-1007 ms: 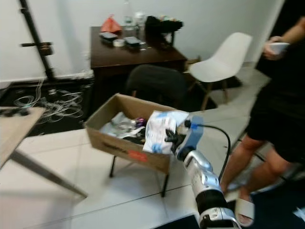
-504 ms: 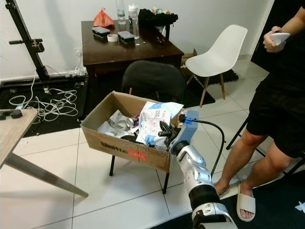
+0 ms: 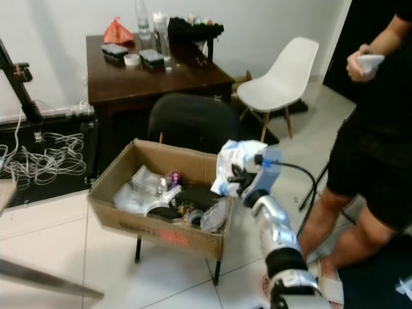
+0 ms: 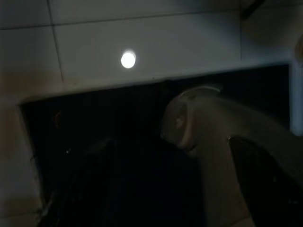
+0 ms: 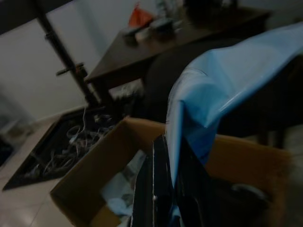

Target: Picking trash to rubbish bin

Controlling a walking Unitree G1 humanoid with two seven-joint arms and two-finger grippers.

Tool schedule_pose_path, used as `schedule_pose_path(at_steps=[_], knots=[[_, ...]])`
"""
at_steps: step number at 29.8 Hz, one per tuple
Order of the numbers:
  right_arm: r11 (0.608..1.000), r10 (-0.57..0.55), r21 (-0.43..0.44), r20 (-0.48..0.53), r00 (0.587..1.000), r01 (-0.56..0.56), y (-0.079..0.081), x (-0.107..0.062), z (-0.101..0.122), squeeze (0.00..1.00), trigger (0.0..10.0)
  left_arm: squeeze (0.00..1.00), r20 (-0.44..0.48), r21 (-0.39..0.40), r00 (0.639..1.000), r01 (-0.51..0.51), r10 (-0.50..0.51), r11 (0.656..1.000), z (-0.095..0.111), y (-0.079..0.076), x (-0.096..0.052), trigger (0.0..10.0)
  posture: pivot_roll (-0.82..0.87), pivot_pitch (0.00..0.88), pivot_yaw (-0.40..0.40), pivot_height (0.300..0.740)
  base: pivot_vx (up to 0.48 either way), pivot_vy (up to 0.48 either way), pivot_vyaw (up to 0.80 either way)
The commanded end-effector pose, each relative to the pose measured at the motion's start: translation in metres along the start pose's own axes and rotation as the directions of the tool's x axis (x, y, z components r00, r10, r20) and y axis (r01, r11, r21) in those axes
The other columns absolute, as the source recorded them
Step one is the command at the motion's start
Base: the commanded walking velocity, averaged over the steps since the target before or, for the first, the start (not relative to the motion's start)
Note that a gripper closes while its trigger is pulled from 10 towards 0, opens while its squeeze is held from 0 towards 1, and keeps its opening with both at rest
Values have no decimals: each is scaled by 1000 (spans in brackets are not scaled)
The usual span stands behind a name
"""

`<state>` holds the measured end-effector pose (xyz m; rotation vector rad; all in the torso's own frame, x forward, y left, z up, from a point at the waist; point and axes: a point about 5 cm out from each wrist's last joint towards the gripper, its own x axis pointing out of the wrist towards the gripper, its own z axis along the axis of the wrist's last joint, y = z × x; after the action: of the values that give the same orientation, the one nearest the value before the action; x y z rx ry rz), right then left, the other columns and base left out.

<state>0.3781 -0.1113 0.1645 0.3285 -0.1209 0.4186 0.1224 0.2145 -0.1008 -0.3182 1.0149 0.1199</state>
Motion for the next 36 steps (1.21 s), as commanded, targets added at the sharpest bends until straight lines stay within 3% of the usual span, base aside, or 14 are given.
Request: schedule_pose_path(at_steps=[1,9,16,17,18,19,35,36], knots=[[1000,-16,-1,-15,1000,16,-5,-4,-4,0,10000,0,-13,3,1000,-5,5,1000,-3,2,-1,10000,-51,129,15,740,390,0,0],[1000,0,-19,-21,1000,-1,-3,-3,-5,0,10000,0,-9,-21,999,-34,33,999,-3,4,-1,10000,-50,138,16,740,360,0,0],[998,56,-15,-39,998,-57,3,-4,-11,0,10000,0,-18,-5,999,-46,46,999,-3,5,-1,10000,-51,136,20,740,0,0,0],[997,78,5,-35,996,-78,5,-5,-12,392,10000,0,-21,3,999,-45,45,999,-3,5,-1,10000,-52,133,20,740,0,0,0],[997,83,9,-34,996,-82,6,-5,-13,392,10000,0,-21,6,999,-44,44,999,-3,5,-1,10000,-52,133,20,740,0,0,0],[996,93,10,-38,995,-93,6,-6,-14,1000,10000,0,-23,9,999,-43,43,999,-3,6,-2,10000,-52,129,20,740,0,0,0],[999,42,-22,-118,992,-45,2,-8,-27,1000,10000,0,-38,22,998,-46,47,999,-5,7,-2,10000,-50,119,32,740,0,0,0],[999,47,-20,-118,992,-49,2,-8,-27,435,10000,0,-38,21,998,-46,46,999,-5,7,-2,10000,-50,121,31,740,0,0,0]])
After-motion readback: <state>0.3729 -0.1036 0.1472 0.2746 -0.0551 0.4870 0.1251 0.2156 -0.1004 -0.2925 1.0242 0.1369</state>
